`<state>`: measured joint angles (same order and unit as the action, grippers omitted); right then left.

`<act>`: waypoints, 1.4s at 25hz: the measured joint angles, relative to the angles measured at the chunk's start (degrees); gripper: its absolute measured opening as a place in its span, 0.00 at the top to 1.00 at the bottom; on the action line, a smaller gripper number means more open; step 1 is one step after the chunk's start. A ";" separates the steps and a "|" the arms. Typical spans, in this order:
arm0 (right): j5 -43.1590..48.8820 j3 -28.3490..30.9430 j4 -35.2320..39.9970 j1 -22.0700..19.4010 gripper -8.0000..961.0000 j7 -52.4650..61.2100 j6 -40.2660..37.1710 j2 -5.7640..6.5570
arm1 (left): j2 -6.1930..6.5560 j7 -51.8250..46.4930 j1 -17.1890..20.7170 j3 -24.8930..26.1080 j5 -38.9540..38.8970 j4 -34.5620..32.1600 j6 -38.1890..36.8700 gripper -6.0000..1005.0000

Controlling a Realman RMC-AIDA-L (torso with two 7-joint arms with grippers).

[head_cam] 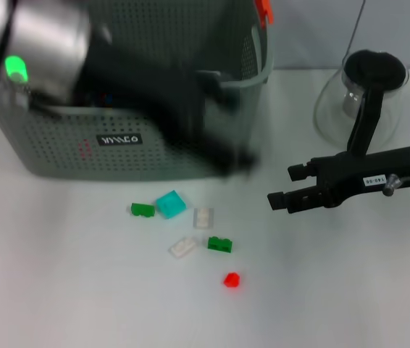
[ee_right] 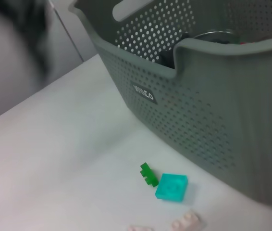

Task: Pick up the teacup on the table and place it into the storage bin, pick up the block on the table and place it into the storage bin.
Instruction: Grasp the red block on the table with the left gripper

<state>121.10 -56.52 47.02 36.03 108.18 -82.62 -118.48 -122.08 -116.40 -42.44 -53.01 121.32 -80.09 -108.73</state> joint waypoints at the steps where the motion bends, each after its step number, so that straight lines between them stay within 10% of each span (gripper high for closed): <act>1: 0.00 0.03 0.00 -0.04 0.03 0.00 0.05 0.05 | -0.79 0.47 1.60 -2.72 0.26 -1.83 -0.69 0.08; 10: 0.01 0.10 -0.13 -0.30 0.03 0.01 0.18 0.18 | -2.13 1.01 10.29 -32.32 10.81 -4.26 8.13 0.07; 22: -0.08 0.10 -0.18 -0.35 0.03 0.01 0.40 0.18 | -2.45 5.45 9.13 -51.92 23.27 3.69 28.06 0.13; 35: -0.25 0.19 -0.18 -0.44 0.03 0.14 1.02 -0.01 | -2.64 3.76 6.12 -56.78 24.41 6.46 32.83 0.19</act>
<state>120.86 -56.33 46.84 35.59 108.32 -81.60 -118.49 -124.72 -112.64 -36.33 -109.79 145.72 -73.63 -75.89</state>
